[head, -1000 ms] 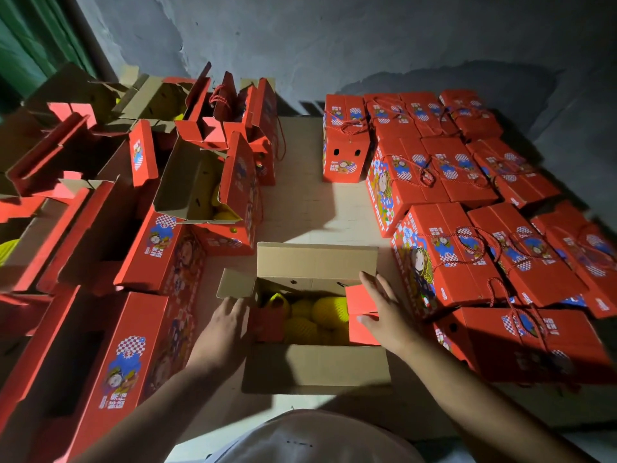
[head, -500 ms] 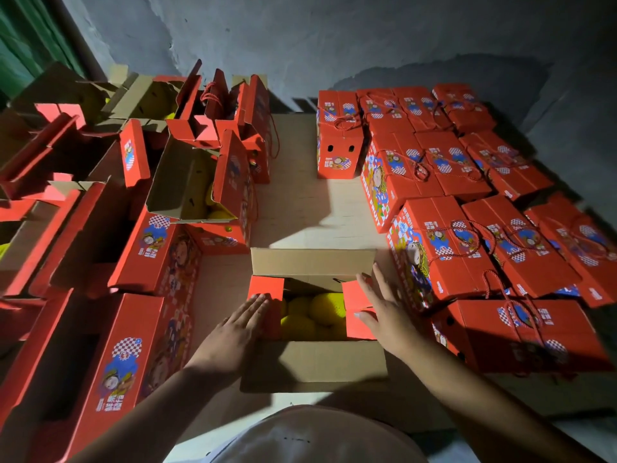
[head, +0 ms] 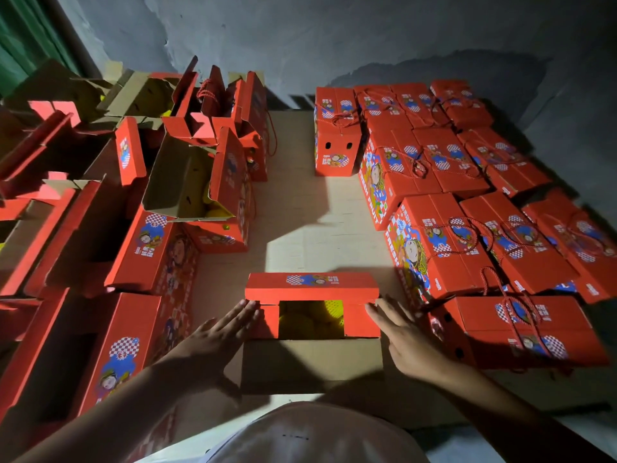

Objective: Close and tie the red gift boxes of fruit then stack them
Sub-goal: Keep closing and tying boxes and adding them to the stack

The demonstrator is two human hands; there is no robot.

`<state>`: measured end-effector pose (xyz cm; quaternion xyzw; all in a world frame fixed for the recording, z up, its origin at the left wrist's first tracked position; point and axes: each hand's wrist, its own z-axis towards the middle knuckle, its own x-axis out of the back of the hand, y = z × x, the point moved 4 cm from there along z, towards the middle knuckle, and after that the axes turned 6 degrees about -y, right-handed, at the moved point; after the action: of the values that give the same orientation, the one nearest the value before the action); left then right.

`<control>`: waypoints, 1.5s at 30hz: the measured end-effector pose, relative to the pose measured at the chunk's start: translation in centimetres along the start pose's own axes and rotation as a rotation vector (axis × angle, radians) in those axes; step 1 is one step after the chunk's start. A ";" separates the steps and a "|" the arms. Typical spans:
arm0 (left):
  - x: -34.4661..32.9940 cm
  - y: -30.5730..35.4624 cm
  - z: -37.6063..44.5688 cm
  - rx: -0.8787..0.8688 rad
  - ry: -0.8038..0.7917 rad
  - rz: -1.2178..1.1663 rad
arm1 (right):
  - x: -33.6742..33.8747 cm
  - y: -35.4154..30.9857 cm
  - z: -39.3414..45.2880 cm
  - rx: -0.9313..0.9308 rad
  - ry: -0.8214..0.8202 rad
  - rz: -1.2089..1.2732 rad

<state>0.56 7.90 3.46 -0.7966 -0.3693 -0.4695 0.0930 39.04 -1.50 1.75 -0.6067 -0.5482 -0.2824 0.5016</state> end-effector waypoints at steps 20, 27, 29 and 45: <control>5.5 0.7 2.6 0.210 0.387 -0.373 | 2.0 -1.2 3.4 -0.142 0.288 0.527; 4.7 1.9 3.0 0.115 0.254 -0.067 | 2.0 -2.4 2.9 -0.014 0.217 0.146; 4.2 1.9 3.2 0.127 0.234 -0.042 | 2.1 -2.7 2.7 -0.003 0.206 0.038; 1.9 2.6 2.8 0.098 0.393 -0.023 | 0.9 -2.3 2.3 0.022 0.245 -0.001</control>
<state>4.75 8.40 3.98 -0.6798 -0.3754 -0.5986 0.1965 36.64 0.73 2.48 -0.5620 -0.4861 -0.3487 0.5712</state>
